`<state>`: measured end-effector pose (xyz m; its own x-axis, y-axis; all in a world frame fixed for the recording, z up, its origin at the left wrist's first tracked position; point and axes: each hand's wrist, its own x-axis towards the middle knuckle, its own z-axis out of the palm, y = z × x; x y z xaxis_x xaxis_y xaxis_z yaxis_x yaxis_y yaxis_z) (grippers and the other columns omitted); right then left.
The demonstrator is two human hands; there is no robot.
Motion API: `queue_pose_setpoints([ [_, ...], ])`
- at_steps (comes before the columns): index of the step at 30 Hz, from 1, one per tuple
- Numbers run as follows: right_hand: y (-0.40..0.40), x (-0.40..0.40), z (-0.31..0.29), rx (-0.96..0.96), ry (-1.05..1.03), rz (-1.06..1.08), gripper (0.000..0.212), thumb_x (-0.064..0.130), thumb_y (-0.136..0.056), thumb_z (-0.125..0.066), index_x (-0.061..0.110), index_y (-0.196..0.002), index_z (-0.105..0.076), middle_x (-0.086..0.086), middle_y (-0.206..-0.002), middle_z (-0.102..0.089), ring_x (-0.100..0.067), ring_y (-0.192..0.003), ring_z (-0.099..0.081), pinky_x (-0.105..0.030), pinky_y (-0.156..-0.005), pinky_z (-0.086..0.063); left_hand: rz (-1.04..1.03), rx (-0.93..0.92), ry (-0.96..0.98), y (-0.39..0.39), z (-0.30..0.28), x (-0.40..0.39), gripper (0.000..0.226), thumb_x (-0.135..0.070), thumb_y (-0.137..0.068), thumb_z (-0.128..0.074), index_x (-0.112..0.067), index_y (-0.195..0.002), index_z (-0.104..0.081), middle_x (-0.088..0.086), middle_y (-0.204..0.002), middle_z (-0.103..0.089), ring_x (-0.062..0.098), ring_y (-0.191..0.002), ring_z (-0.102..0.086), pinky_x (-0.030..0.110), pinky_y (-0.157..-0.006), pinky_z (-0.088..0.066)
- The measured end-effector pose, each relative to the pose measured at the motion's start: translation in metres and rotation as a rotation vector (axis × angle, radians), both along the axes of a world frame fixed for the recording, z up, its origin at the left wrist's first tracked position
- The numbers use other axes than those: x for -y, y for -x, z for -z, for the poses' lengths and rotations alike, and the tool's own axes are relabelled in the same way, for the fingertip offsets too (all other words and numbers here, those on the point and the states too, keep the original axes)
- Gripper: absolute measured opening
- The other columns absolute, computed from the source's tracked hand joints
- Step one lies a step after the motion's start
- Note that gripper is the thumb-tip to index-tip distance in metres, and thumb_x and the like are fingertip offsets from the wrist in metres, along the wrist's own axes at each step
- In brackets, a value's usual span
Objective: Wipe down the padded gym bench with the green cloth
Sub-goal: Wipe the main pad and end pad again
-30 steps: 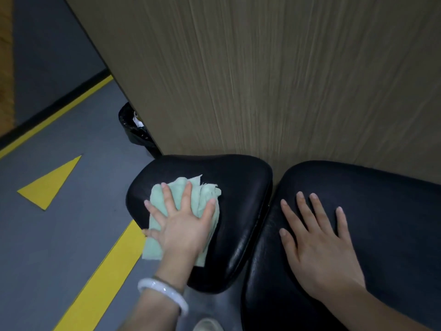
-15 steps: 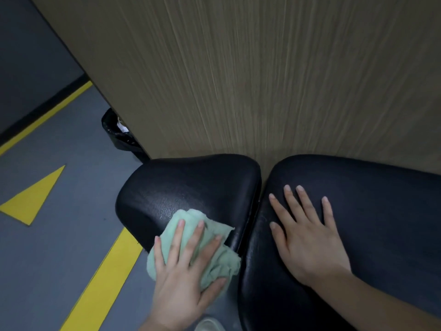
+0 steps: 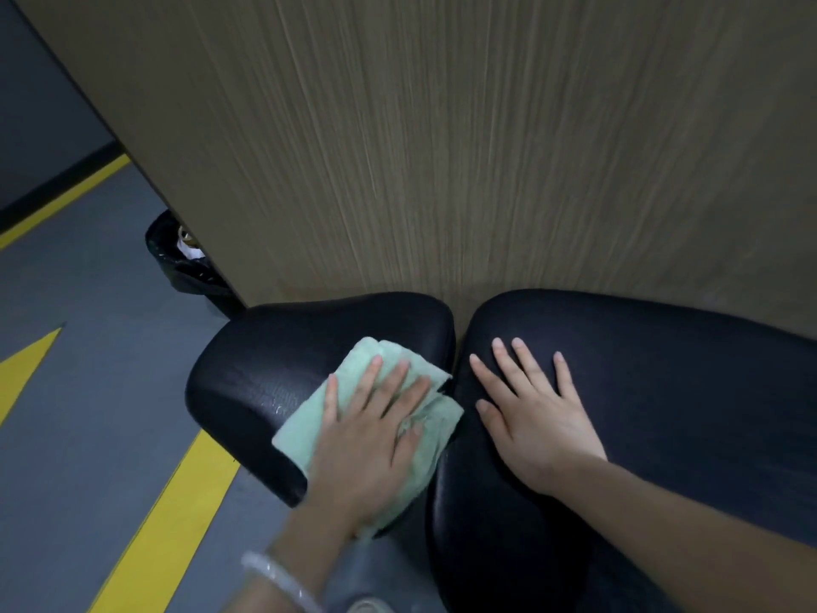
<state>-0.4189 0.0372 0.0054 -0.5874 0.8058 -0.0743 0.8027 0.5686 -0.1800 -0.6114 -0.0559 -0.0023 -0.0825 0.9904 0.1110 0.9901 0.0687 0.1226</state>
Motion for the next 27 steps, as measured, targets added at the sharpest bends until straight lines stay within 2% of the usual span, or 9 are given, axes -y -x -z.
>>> queue_pose_setpoints([
  [4, -0.029, -0.005, -0.01, 0.004, 0.048, -0.115, 0.063, 0.057, -0.091, 0.002, 0.036, -0.15, 0.004, 0.009, -0.159, 0.012, -0.006, -0.142, 0.022, -0.034, -0.115, 0.017, -0.023, 0.183, -0.04, -0.057, 0.01, 0.038, 0.047, -0.042, -0.101, -0.015, -0.036, -0.146, -0.029, -0.019, -0.148, -0.036, 0.007, -0.141, -0.026, 0.05, -0.111, -0.013],
  [9, -0.095, -0.002, -0.015, 0.105, 0.065, -0.162, 0.087, 0.073, -0.062, 0.036, 0.043, -0.142, 0.017, 0.014, -0.153, 0.022, -0.004, -0.14, 0.027, -0.026, -0.111, 0.021, -0.164, 0.586, -0.118, -0.098, 0.004, 0.051, 0.051, -0.051, -0.089, -0.009, -0.05, -0.137, -0.027, -0.04, -0.143, -0.019, -0.015, -0.137, -0.006, 0.029, -0.114, 0.017],
  [12, -0.115, 0.0, -0.018, 0.093, 0.096, -0.143, 0.079, 0.074, -0.069, 0.022, 0.044, -0.142, 0.015, 0.016, -0.152, 0.022, -0.003, -0.139, 0.028, -0.028, -0.112, 0.02, -0.119, 0.726, -0.063, -0.12, 0.002, 0.075, 0.046, -0.052, -0.092, -0.014, -0.054, -0.137, -0.024, -0.043, -0.147, -0.013, -0.008, -0.141, -0.004, 0.031, -0.116, 0.01],
  [15, -0.131, -0.003, -0.019, 0.072, 0.111, -0.11, 0.071, 0.066, -0.075, 0.014, 0.044, -0.143, 0.012, 0.016, -0.153, 0.02, -0.003, -0.14, 0.026, -0.028, -0.114, 0.018, -0.052, 0.496, -0.066, -0.146, 0.014, 0.105, 0.05, -0.047, -0.101, -0.003, -0.04, -0.15, -0.009, -0.019, -0.158, -0.01, 0.006, -0.144, -0.005, 0.04, -0.11, -0.015],
  [17, -0.14, -0.003, -0.017, 0.073, 0.111, -0.111, 0.07, 0.065, -0.077, 0.013, 0.043, -0.143, 0.012, 0.015, -0.153, 0.019, -0.002, -0.14, 0.027, -0.025, -0.112, 0.02, -0.12, 0.501, 0.003, -0.151, 0.01, 0.109, 0.058, -0.052, -0.093, 0.006, -0.035, -0.148, -0.003, -0.017, -0.158, 0.003, 0.0, -0.143, 0.011, 0.037, -0.116, -0.011],
  [19, -0.145, -0.002, -0.013, 0.069, 0.077, -0.12, 0.067, 0.062, -0.08, 0.012, 0.041, -0.144, 0.011, 0.014, -0.153, 0.019, -0.002, -0.139, 0.028, -0.024, -0.112, 0.021, -0.18, 0.581, -0.018, -0.148, 0.008, 0.099, 0.06, -0.06, -0.092, 0.001, -0.038, -0.144, -0.02, -0.019, -0.156, -0.006, -0.002, -0.142, 0.013, 0.028, -0.118, -0.003],
  [21, -0.146, 0.0, -0.01, 0.055, 0.034, -0.112, 0.066, 0.059, -0.083, 0.011, 0.04, -0.146, 0.009, 0.014, -0.153, 0.018, -0.002, -0.139, 0.027, -0.025, -0.113, 0.02, -0.238, 0.48, -0.109, -0.145, 0.001, 0.082, 0.058, -0.06, -0.095, -0.013, -0.036, -0.144, -0.033, -0.018, -0.156, -0.011, 0.0, -0.143, 0.011, 0.014, -0.113, 0.002],
  [24, -0.143, 0.0, -0.007, 0.014, 0.01, -0.09, 0.064, 0.057, -0.085, 0.008, 0.039, -0.146, 0.006, 0.014, -0.153, 0.014, -0.002, -0.141, 0.023, -0.027, -0.115, 0.016, -0.448, 0.531, -0.006, -0.144, -0.002, 0.056, 0.047, -0.054, -0.096, -0.025, -0.05, -0.143, -0.025, -0.03, -0.152, 0.005, -0.006, -0.138, 0.02, 0.007, -0.101, 0.001],
  [27, -0.143, -0.001, -0.004, -0.001, 0.009, -0.096, 0.063, 0.056, -0.088, 0.003, 0.037, -0.148, 0.0, 0.012, -0.156, 0.008, -0.004, -0.143, 0.019, -0.03, -0.117, 0.012, -0.504, 0.431, 0.036, -0.157, 0.005, 0.063, 0.062, -0.066, -0.087, 0.001, -0.051, -0.144, -0.018, -0.028, -0.152, 0.011, 0.001, -0.14, 0.021, 0.01, -0.098, 0.002],
])
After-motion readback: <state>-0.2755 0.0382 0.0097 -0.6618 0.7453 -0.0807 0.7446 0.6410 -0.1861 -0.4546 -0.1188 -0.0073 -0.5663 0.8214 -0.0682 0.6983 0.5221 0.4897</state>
